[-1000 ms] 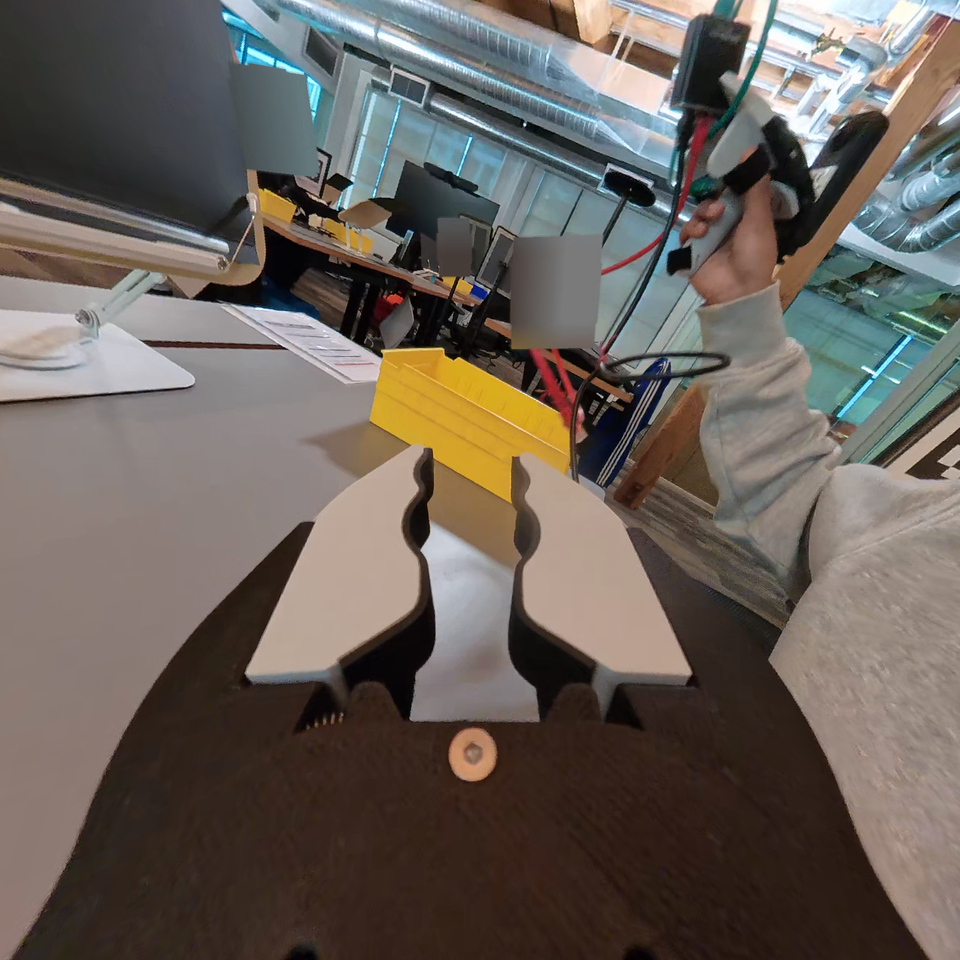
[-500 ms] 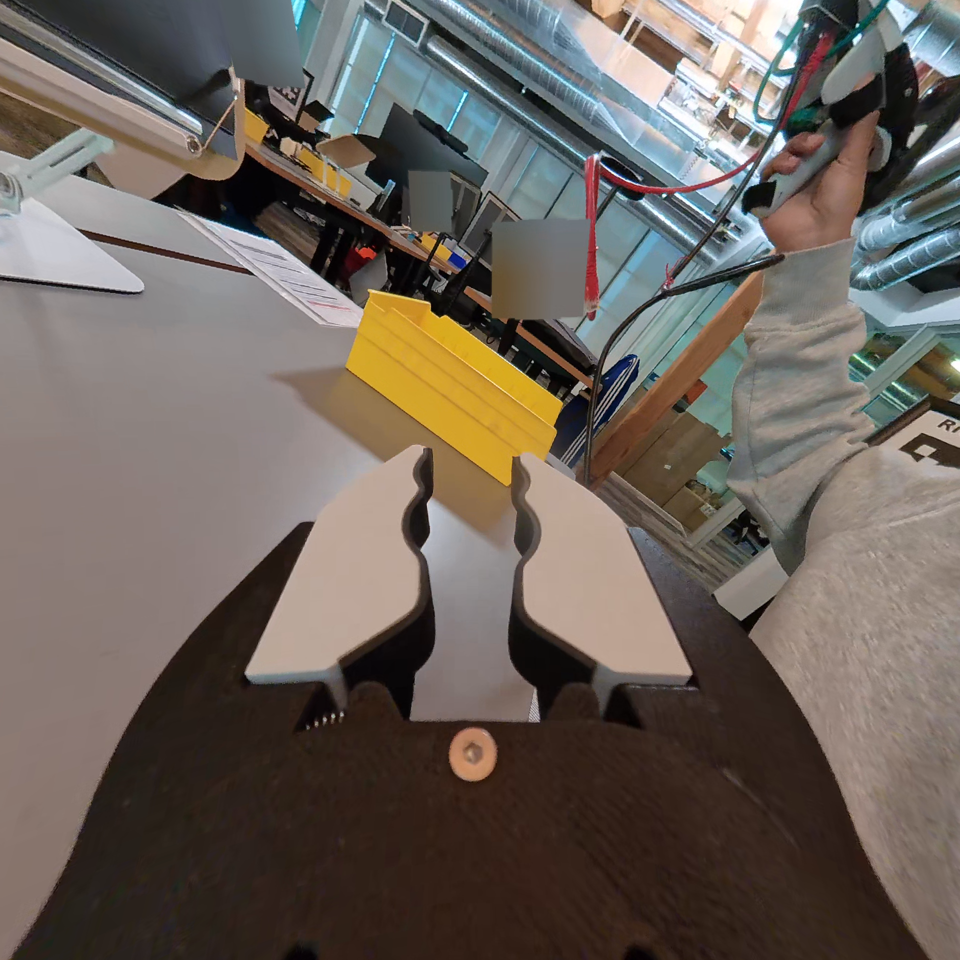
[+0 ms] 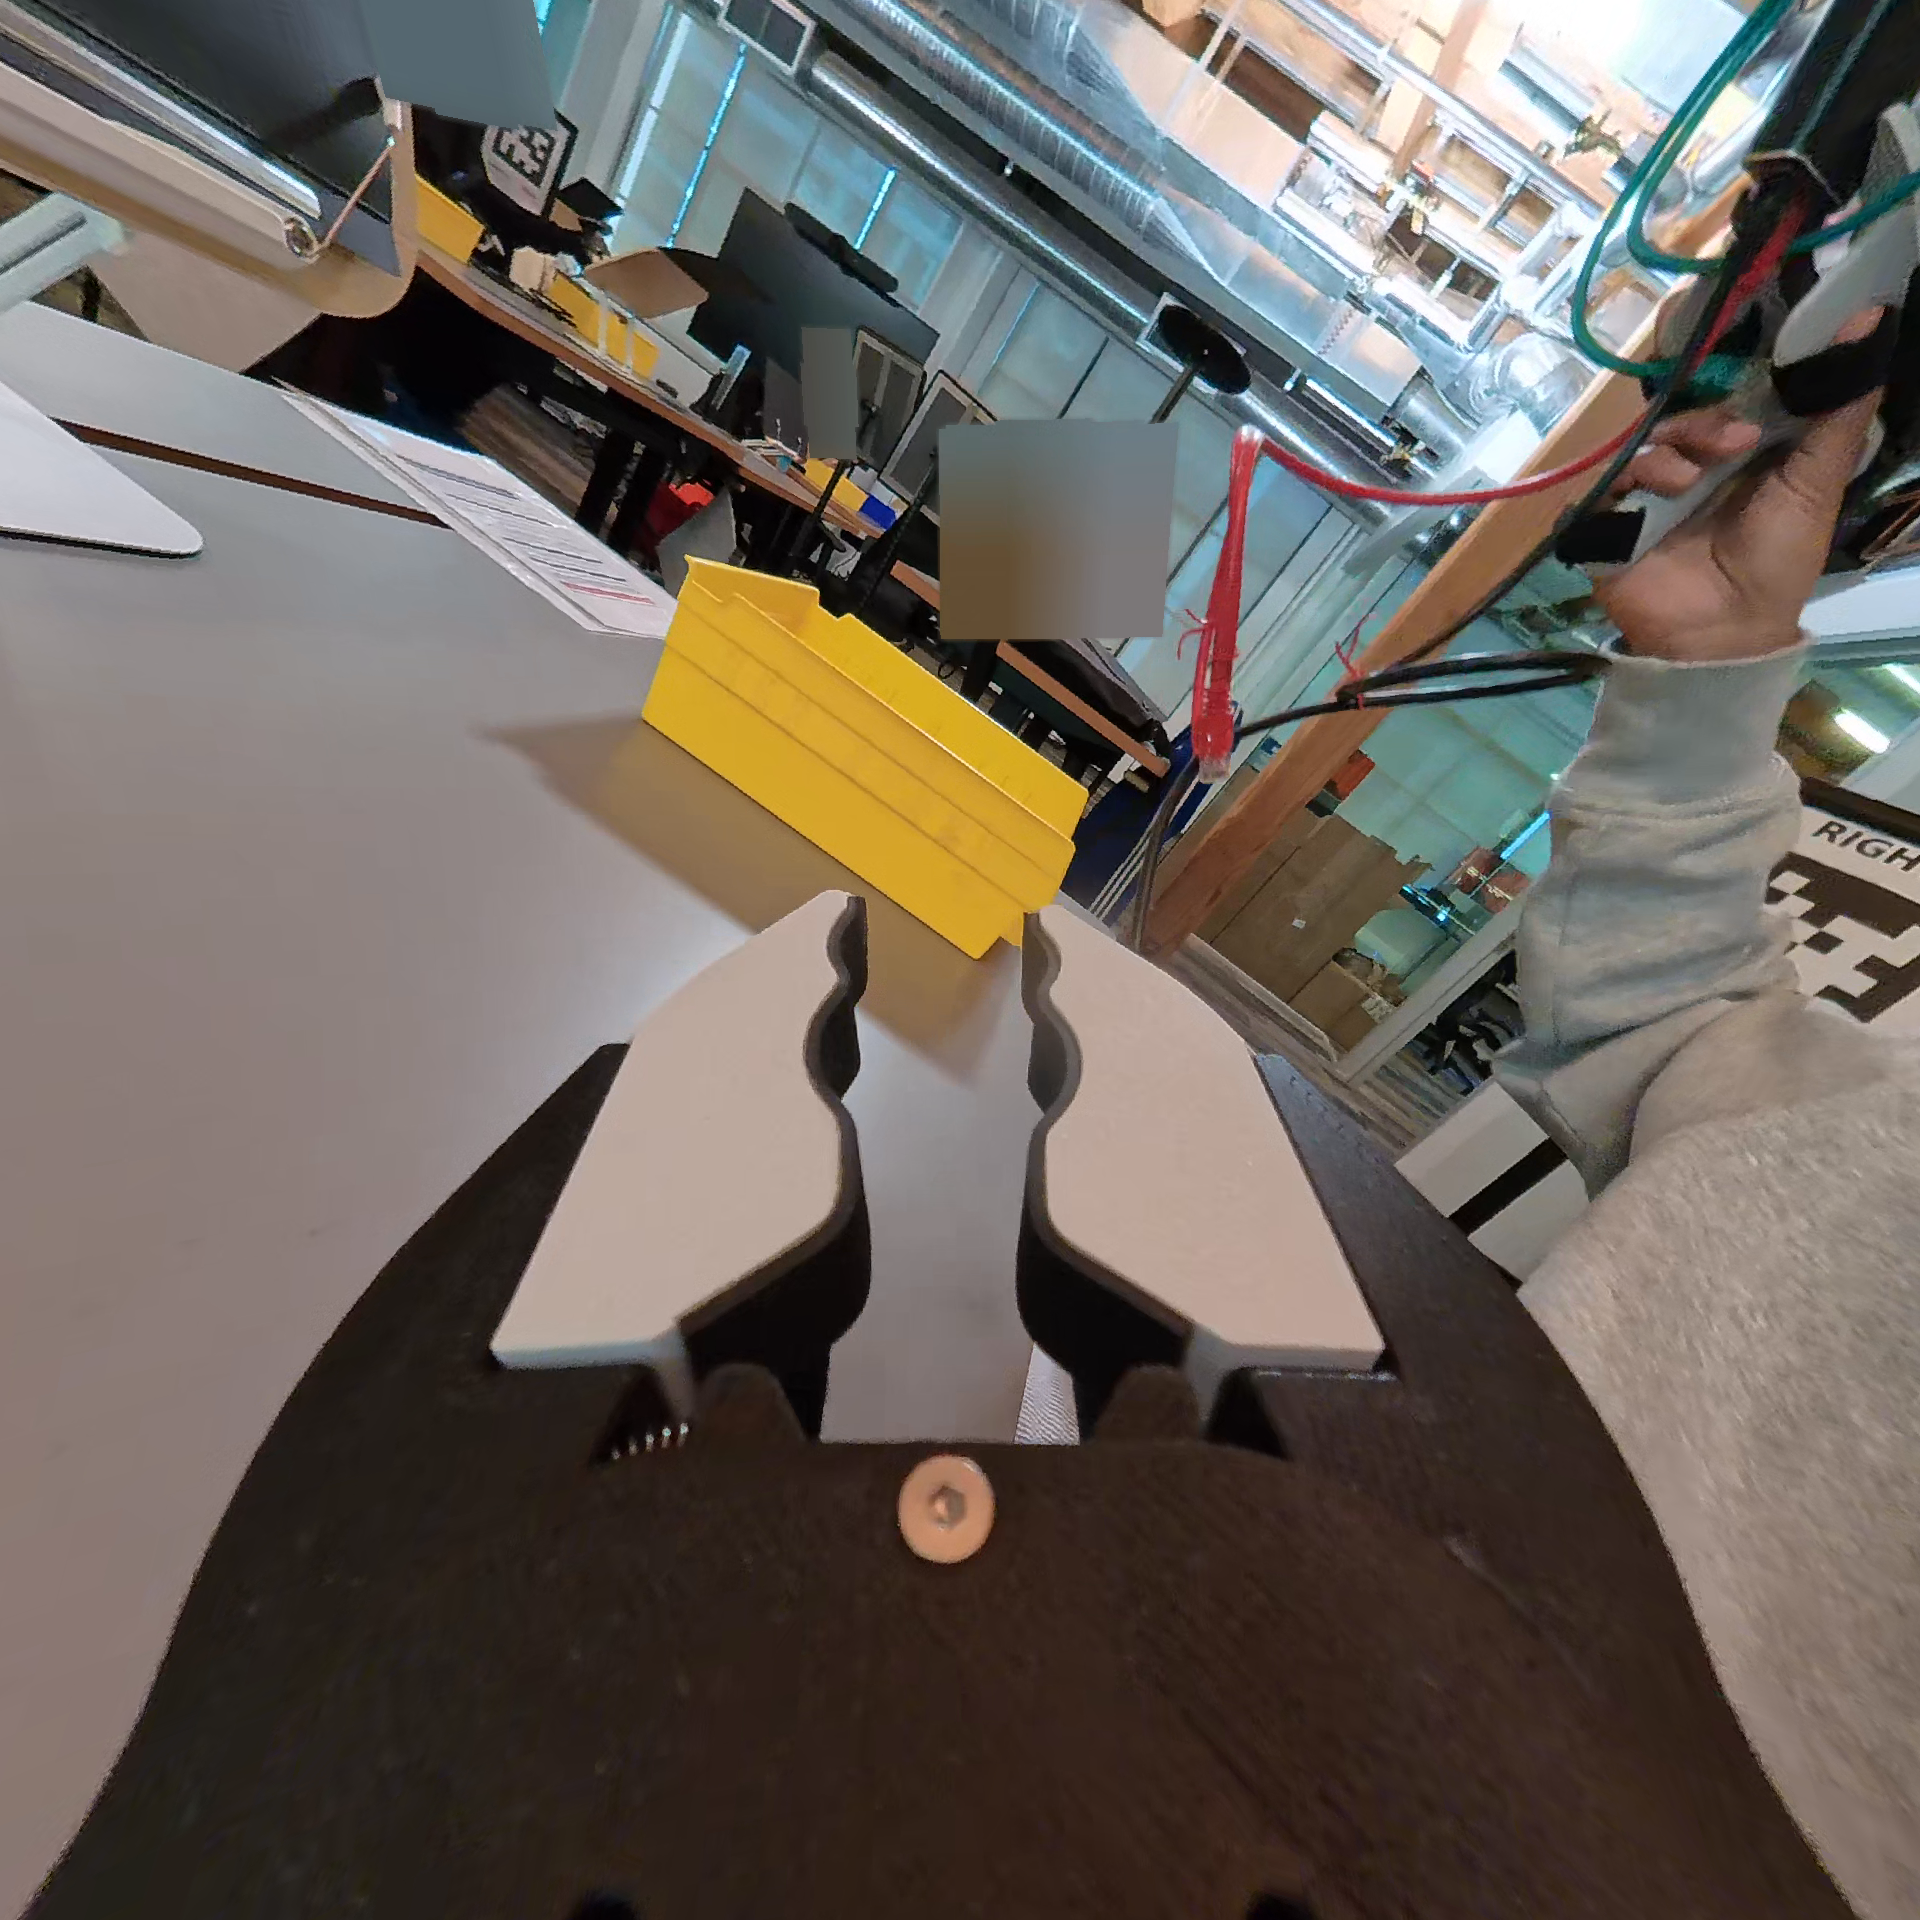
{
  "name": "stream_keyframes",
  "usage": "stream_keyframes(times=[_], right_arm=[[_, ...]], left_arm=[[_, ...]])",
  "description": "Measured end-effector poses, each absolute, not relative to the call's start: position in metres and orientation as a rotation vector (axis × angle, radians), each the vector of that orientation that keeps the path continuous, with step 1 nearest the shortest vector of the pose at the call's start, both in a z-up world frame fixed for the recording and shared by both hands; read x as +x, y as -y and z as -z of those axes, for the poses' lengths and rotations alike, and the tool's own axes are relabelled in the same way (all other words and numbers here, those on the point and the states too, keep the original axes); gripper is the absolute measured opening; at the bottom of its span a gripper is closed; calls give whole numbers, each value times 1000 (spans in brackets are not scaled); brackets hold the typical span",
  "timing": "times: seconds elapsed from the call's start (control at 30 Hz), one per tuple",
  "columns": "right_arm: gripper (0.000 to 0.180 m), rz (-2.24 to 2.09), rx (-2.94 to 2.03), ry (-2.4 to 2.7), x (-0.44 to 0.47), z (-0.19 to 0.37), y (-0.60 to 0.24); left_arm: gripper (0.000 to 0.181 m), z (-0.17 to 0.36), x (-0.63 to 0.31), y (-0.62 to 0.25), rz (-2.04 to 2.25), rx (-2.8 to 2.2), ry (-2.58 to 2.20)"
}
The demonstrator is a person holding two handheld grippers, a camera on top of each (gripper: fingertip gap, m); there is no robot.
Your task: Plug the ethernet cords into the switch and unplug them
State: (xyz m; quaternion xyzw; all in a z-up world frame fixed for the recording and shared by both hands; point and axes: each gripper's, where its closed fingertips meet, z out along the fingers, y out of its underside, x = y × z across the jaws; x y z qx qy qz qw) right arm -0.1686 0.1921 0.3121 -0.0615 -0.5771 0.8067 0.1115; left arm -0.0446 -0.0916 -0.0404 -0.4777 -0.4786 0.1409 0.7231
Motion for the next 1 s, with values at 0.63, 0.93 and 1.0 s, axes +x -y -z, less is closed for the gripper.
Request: stream_keyframes(times=[0.63,0.93,1.0], right_arm=[[24,-2307,-287,1703,-179,-287,-220],[24,-2095,-320,1569,-276,-327,-235],[24,-2072,-333,1593,-300,-319,-231]], left_arm=[[28,73,-50,77,-294,-1149,1107],[28,81,-52,78,-273,-1151,1123],[28,82,-52,79,-267,-1149,1126]])
